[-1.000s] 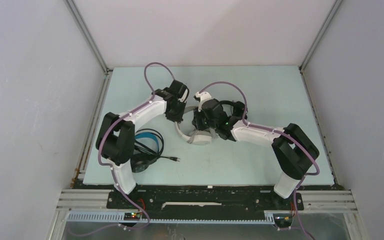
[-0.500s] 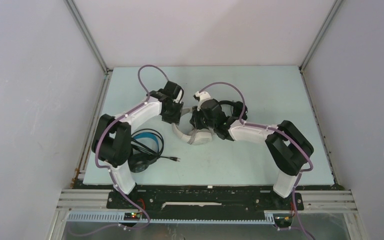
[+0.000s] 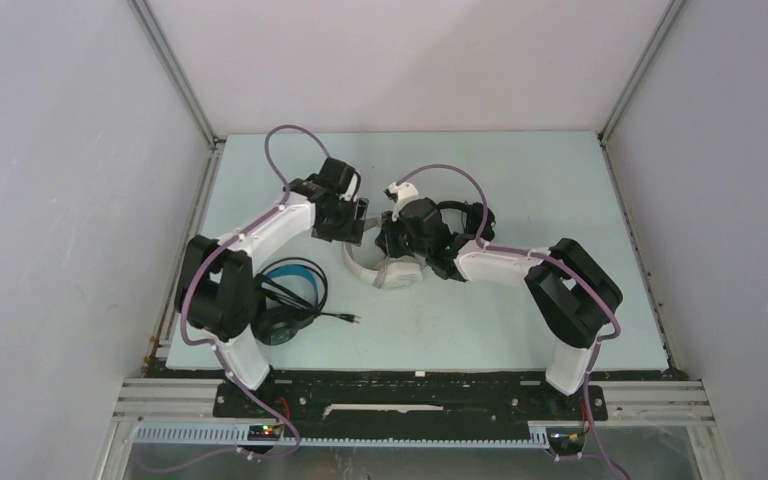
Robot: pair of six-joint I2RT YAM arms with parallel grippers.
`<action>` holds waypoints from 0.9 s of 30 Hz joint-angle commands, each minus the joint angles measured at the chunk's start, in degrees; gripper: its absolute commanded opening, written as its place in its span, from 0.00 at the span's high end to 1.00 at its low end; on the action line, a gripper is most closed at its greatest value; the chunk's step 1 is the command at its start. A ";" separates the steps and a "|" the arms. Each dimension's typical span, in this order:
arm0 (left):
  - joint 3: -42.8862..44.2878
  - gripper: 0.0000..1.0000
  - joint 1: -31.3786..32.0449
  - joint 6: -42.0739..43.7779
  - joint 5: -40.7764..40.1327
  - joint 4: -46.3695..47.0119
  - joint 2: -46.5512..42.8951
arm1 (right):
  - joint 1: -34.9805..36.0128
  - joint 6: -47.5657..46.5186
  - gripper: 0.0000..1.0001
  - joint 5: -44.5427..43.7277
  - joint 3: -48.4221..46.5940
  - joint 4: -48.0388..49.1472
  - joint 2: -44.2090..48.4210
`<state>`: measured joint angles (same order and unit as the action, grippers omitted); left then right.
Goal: Wrap the headphones
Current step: Place the headphones at the center of the board.
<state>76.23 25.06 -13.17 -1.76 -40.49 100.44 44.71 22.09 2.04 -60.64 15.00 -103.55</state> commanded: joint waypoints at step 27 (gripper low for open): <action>2.38 0.41 -6.34 -7.65 19.50 13.89 0.21 | 1.17 -0.56 0.80 1.07 0.69 7.10 0.59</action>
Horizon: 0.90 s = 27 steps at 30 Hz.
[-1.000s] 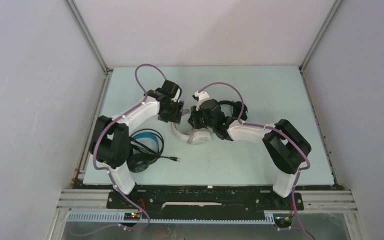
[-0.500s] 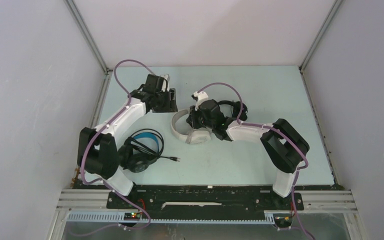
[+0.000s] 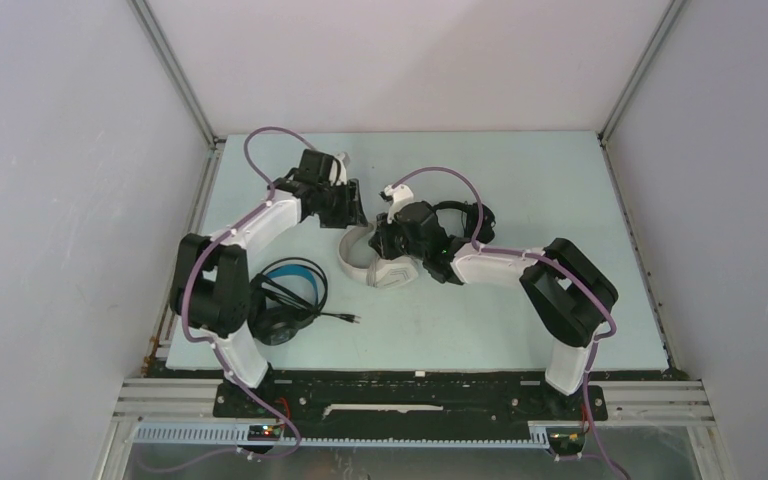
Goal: Wrap the headphones
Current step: Place the headphones at the center of the board, then reset both arms
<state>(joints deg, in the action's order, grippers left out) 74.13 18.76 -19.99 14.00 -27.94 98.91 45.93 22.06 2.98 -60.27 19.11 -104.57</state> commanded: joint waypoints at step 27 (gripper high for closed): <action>8.54 0.42 -0.04 1.71 2.11 -5.13 -2.59 | -2.75 -1.12 0.69 2.57 0.28 -11.23 23.35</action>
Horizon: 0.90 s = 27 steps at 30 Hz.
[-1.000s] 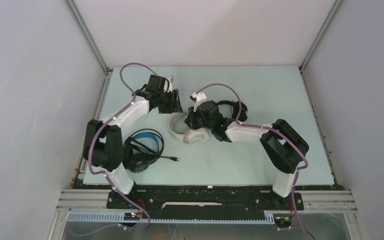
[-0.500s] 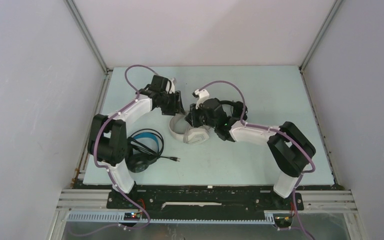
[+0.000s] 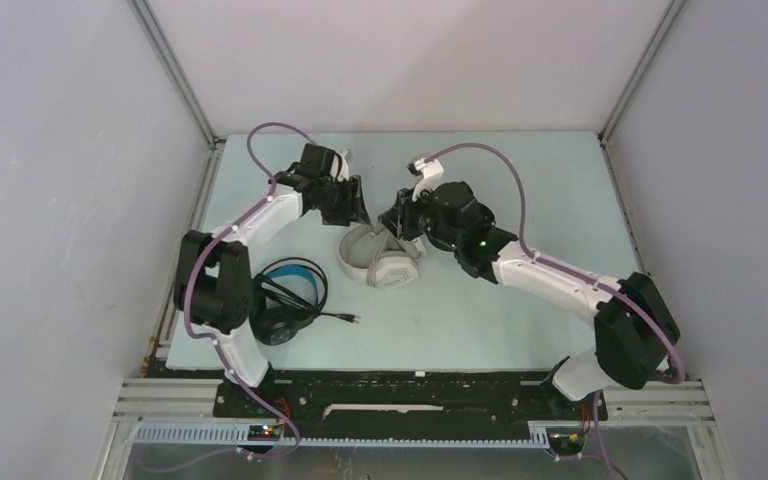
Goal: Wrap the headphones
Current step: Reset both arms
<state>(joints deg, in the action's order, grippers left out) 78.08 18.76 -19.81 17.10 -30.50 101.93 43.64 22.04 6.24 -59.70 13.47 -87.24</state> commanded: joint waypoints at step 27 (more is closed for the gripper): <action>-6.22 0.00 0.04 0.05 -7.19 -3.40 -53.84 | -0.92 3.77 0.00 -22.10 -1.79 -47.65 52.03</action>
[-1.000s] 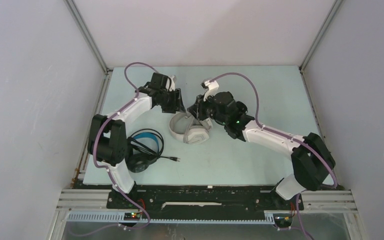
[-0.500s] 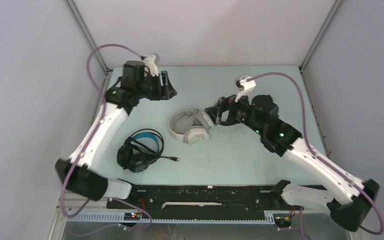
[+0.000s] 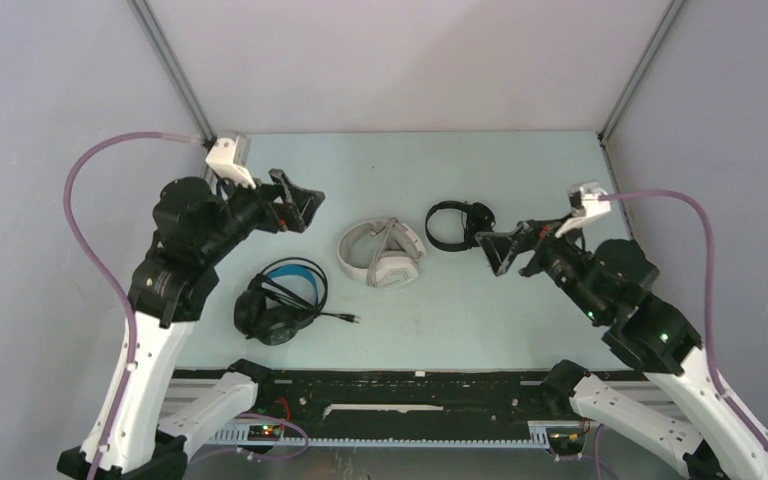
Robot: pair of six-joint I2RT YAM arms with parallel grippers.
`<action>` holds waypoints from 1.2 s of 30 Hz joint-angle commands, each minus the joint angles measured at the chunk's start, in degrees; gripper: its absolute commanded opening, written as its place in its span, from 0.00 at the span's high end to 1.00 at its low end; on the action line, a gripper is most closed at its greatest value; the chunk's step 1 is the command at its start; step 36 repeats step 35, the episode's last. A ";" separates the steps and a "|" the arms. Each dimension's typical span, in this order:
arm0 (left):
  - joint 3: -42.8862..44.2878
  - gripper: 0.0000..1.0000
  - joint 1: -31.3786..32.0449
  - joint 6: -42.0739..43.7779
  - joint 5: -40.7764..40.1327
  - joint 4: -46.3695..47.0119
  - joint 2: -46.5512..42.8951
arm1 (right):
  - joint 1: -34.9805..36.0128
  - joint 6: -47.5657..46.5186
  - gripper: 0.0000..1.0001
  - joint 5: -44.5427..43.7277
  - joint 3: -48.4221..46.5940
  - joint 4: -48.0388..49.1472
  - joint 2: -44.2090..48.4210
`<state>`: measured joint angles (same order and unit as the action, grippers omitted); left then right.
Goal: Wrap the headphones
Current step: Reset both arms
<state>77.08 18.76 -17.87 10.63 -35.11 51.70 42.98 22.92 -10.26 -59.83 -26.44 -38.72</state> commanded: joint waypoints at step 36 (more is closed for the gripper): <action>-10.66 0.00 0.04 1.08 -7.66 -0.81 -18.42 | -0.23 10.32 0.00 -8.55 -2.28 -14.39 14.91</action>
